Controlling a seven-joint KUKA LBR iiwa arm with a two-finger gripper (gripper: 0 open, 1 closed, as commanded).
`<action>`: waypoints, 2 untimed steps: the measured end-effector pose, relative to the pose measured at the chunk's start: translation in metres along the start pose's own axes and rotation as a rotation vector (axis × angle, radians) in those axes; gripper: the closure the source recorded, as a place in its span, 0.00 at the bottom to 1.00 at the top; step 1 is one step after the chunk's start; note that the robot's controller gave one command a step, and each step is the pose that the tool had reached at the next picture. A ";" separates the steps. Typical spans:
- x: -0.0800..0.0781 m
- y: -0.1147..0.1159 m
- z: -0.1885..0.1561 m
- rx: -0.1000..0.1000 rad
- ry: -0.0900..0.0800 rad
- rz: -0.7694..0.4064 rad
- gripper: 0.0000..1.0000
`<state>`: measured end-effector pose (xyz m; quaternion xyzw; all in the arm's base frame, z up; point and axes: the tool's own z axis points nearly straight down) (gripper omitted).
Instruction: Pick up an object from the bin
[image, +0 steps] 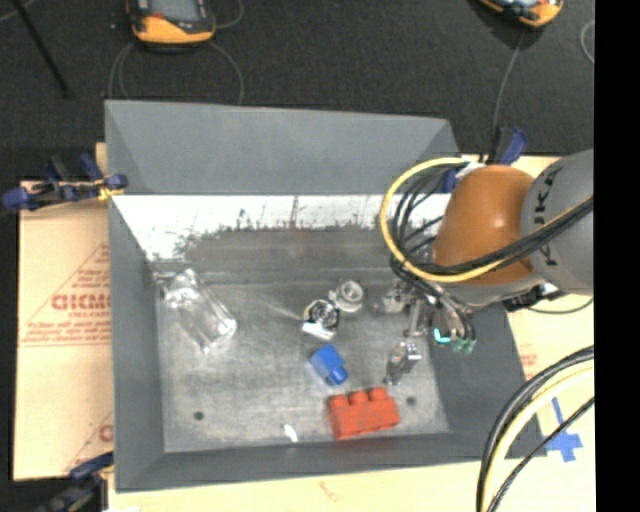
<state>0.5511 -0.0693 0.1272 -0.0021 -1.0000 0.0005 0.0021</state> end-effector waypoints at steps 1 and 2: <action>-0.030 0.050 0.055 0.002 -0.013 -0.030 0.00; -0.024 0.107 0.052 0.002 -0.018 -0.093 0.00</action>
Offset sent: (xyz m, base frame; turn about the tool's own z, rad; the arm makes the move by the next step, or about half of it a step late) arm 0.0266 0.0495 -0.0572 -0.0256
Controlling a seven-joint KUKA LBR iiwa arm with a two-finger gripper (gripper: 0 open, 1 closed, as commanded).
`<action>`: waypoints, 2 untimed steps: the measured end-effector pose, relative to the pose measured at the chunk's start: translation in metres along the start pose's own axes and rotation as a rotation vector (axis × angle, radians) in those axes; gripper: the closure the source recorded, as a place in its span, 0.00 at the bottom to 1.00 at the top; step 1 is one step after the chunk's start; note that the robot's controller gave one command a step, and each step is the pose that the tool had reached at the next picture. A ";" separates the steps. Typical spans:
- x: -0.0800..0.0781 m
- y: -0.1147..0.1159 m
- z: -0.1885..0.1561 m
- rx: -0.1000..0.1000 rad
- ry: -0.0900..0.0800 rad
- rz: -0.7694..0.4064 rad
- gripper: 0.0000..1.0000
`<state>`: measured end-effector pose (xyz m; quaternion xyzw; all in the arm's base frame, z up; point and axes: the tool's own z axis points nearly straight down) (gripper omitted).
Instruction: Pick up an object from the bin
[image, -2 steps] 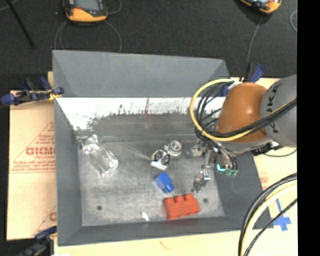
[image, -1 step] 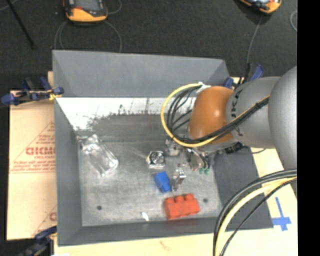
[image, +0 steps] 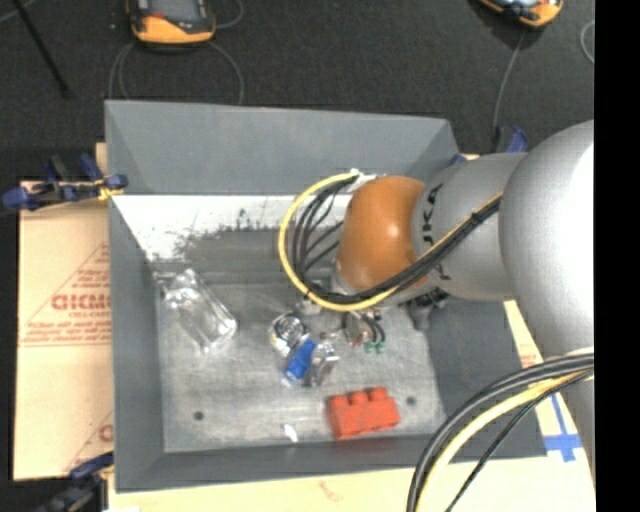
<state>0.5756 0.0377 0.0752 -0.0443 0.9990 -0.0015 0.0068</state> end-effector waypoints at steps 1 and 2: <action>0.014 0.017 -0.001 0.000 -0.006 -0.098 0.00; 0.036 0.071 -0.005 -0.007 0.013 -0.079 0.00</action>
Offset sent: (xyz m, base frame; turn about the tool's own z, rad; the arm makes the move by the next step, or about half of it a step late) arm -0.0217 0.0185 -0.0052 -0.1030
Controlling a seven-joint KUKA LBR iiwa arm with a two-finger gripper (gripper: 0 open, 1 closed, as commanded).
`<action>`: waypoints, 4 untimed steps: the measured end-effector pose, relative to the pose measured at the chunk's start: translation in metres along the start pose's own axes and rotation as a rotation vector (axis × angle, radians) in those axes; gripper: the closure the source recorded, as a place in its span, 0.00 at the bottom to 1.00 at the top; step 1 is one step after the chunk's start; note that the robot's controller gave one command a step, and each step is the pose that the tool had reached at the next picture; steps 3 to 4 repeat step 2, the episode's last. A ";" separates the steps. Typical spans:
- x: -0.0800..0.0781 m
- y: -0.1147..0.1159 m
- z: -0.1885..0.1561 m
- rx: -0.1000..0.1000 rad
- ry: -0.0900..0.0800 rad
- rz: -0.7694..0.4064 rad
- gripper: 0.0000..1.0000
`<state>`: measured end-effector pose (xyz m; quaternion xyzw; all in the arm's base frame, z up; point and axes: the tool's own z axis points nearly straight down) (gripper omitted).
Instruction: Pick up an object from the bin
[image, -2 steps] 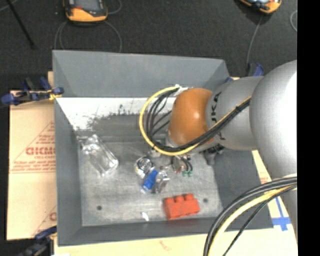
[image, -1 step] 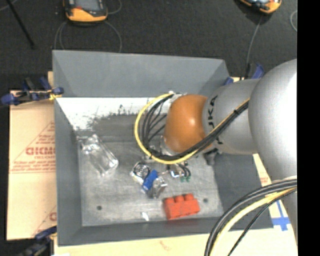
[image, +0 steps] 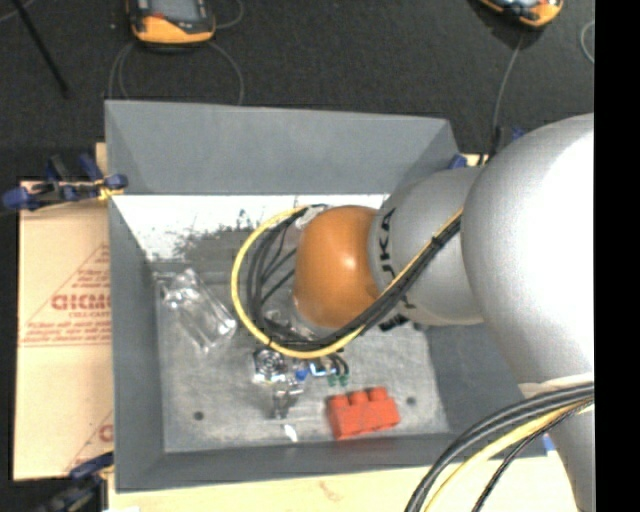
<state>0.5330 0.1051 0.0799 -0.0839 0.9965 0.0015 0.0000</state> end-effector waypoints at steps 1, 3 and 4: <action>-0.001 -0.004 -0.001 0.002 -0.004 0.002 1.00; 0.005 0.000 -0.154 0.004 -0.010 -0.157 1.00; 0.005 0.000 -0.154 0.004 -0.010 -0.157 1.00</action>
Offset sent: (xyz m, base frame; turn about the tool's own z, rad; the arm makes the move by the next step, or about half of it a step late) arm 0.0000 0.0000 0.0000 0.0000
